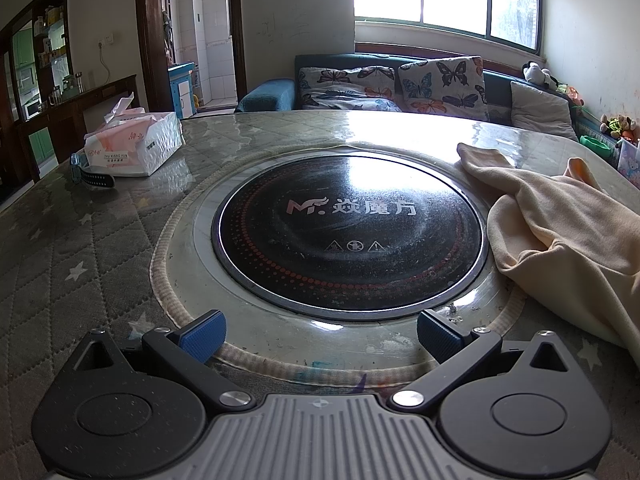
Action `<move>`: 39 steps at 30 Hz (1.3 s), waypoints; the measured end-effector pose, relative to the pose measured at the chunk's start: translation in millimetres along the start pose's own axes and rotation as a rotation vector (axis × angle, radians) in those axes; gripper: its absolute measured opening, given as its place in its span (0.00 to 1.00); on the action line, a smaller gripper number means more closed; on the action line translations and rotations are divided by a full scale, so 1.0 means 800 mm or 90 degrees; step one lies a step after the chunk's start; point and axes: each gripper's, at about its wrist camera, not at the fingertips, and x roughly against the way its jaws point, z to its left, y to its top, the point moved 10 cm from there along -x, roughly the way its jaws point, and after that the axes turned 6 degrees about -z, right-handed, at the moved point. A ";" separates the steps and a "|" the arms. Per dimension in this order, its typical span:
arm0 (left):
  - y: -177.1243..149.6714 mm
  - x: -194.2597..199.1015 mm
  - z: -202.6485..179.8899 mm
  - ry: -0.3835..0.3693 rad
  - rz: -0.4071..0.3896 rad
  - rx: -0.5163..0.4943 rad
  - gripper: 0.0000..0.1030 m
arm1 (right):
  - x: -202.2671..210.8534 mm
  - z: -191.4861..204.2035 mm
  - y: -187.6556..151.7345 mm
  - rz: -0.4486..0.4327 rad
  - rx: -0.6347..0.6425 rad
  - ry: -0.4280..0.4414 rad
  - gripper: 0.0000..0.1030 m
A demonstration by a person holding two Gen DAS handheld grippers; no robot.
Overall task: Fold clothes
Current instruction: 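Move both grippers toward the crumpled cream sweatshirt on the table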
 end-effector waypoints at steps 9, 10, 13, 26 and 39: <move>-0.003 0.001 -0.006 0.005 0.016 0.011 1.00 | 0.024 0.015 -0.001 0.000 0.013 0.034 1.00; -0.003 0.003 -0.009 -0.001 0.018 0.012 1.00 | 0.031 0.016 -0.001 -0.006 0.014 0.041 1.00; -0.006 0.014 -0.022 -0.010 0.020 0.005 1.00 | 0.049 0.015 -0.003 -0.019 0.029 0.060 1.00; -0.011 0.055 -0.076 -0.060 0.027 -0.003 1.00 | 0.130 0.043 -0.015 -0.060 0.078 0.130 1.00; -0.017 0.088 -0.119 -0.081 0.037 -0.021 1.00 | 0.174 0.056 -0.050 -0.033 0.086 0.174 1.00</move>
